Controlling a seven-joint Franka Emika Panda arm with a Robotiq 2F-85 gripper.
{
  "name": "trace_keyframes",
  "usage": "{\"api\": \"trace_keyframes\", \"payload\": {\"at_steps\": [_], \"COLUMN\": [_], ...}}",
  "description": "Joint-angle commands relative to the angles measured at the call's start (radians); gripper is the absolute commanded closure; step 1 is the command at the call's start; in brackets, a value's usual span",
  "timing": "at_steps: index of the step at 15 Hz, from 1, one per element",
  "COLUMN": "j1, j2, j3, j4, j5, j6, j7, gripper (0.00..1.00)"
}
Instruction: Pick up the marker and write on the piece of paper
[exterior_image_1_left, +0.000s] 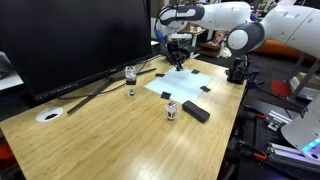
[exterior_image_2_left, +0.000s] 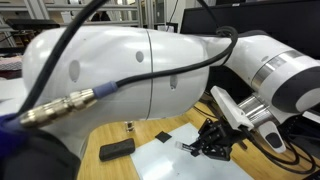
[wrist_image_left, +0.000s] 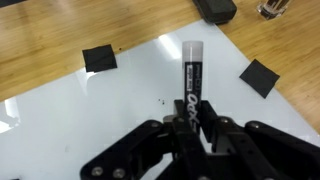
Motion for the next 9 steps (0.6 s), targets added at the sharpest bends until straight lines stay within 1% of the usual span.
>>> {"api": "trace_keyframes", "payload": {"at_steps": [1,8,9], "j1": [-0.002,-0.002,-0.001], "j2": [-0.015,-0.015,-0.018], "j3": [0.000,0.000,-0.002], "j4": [-0.028,-0.028,-0.028], "j5": [-0.002,-0.002,-0.005], "j6": [0.012,0.013,0.008], "j7": [-0.004,-0.004,-0.005], "gripper": [0.81,0.81,0.95]}}
